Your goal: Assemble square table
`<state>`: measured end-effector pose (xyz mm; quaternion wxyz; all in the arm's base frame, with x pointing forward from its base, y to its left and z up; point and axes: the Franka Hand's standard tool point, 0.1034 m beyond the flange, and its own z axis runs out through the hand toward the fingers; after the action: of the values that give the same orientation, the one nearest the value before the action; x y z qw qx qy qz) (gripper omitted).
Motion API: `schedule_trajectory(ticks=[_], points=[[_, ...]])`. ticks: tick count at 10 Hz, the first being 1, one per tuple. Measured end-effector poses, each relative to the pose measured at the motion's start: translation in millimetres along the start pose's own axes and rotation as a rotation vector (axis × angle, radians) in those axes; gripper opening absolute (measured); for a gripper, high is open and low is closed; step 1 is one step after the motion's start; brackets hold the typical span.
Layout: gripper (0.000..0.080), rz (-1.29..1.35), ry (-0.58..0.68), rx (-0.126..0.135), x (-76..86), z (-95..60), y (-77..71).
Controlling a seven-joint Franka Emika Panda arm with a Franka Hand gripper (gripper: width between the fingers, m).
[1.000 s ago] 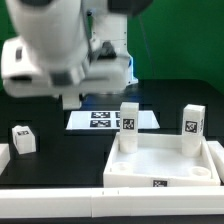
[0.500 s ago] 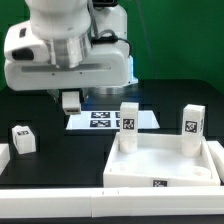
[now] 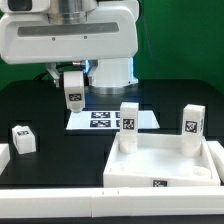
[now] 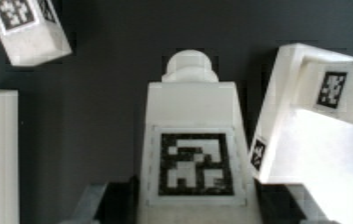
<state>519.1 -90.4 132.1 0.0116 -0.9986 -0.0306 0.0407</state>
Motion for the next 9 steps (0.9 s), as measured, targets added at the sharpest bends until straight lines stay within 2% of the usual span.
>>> schedule_trajectory(ticks=[2,3,5,6,7,9], points=[[0.0285,0.006,0.079,-0.017,6.4,0.1,-0.8],[0.0285,0.017,0.130,-0.017,18.5,-5.7,-16.5],[0.0285,0.067,0.250,0.010,53.0,-20.2,-63.8],[0.0285,0.075,0.331,0.009,68.4,-27.5,-84.7],[0.0285,0.058,0.395,0.003,74.0,-29.7,-97.2],[0.0285,0.057,0.514,-0.028,72.8,-29.5,-87.5]])
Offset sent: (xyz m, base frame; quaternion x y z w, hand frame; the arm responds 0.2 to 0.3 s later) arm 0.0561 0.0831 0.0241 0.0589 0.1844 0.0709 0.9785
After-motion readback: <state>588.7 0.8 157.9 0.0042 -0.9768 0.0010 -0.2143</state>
